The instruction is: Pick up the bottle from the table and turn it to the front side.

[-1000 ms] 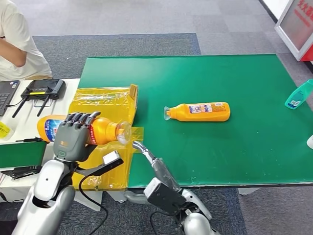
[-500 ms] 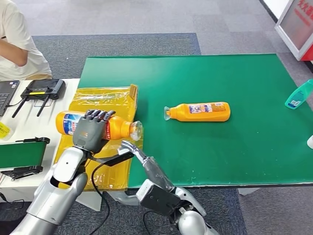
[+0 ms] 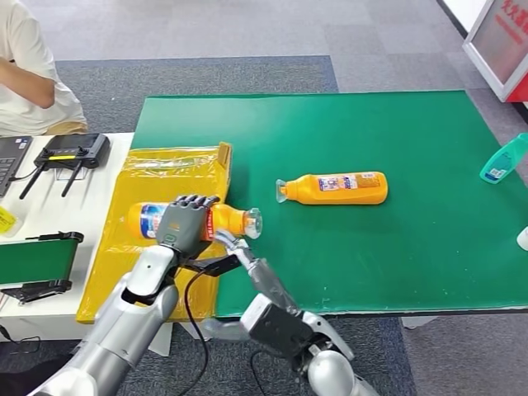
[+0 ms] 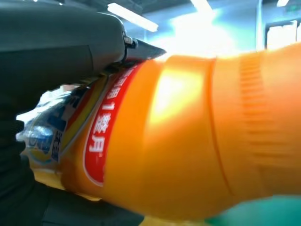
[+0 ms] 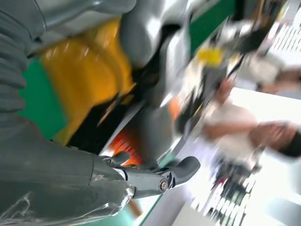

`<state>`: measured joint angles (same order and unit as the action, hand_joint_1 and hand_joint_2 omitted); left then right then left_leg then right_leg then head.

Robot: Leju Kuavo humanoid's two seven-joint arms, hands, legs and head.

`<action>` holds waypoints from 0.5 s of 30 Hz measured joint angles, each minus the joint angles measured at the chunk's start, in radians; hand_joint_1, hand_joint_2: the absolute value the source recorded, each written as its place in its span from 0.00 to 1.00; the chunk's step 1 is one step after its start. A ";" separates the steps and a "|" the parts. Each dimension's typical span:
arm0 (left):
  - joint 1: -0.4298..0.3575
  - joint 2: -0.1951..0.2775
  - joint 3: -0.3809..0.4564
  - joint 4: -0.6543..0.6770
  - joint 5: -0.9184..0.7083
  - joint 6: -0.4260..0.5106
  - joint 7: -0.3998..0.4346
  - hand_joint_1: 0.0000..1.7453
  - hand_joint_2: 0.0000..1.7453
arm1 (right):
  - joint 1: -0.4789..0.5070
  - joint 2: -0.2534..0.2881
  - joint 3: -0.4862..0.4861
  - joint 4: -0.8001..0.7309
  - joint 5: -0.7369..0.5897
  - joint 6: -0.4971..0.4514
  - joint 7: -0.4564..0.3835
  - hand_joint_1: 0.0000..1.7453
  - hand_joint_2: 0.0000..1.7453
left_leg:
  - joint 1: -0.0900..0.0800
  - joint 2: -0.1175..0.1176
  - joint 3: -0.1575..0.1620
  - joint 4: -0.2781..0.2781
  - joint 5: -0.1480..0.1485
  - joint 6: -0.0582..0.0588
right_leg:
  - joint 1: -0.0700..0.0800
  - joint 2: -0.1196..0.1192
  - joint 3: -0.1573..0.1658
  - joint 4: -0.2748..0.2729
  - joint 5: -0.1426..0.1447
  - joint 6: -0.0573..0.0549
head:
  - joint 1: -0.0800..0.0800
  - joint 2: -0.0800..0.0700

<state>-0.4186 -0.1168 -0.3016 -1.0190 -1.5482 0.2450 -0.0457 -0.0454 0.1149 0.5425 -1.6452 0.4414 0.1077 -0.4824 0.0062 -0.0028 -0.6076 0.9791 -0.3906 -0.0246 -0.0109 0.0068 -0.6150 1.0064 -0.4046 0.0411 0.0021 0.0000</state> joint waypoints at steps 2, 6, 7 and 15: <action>0.000 -0.014 -0.002 0.027 -0.002 0.001 0.003 1.00 1.00 | 0.003 0.001 0.022 -0.008 -0.005 0.008 -0.008 0.00 1.00 | 0.000 0.000 0.000 0.000 0.000 0.000 | 0.000 0.000 0.000 0.000 0.000 0.000 | 0.000 0.000; -0.004 -0.028 -0.003 0.063 -0.003 0.001 0.007 1.00 1.00 | 0.006 0.001 0.034 -0.016 -0.007 0.008 -0.009 0.00 1.00 | 0.000 0.000 0.000 0.000 0.000 0.000 | 0.000 0.001 0.000 0.000 0.000 0.000 | 0.000 0.000; -0.005 -0.030 -0.003 0.070 -0.002 0.001 0.008 1.00 1.00 | 0.007 0.001 0.037 -0.019 -0.007 0.008 -0.009 0.00 1.00 | 0.000 0.000 0.000 0.000 0.000 0.000 | 0.000 0.000 0.000 0.000 0.000 0.000 | 0.000 0.000; -0.006 -0.042 0.005 0.120 0.009 0.010 0.010 1.00 1.00 | 0.013 0.001 0.043 -0.045 -0.009 0.009 -0.010 0.00 1.00 | 0.000 0.000 0.000 0.000 0.000 0.000 | 0.000 0.000 0.000 0.000 0.000 0.000 | 0.000 0.000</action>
<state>-0.4249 -0.1593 -0.2967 -0.8987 -1.5393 0.2550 -0.0355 -0.0321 0.1163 0.5856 -1.6902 0.4323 0.1166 -0.4924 0.0062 -0.0027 -0.6081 0.9791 -0.3906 -0.0246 -0.0107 0.0073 -0.6152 1.0064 -0.4045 0.0413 0.0020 0.0000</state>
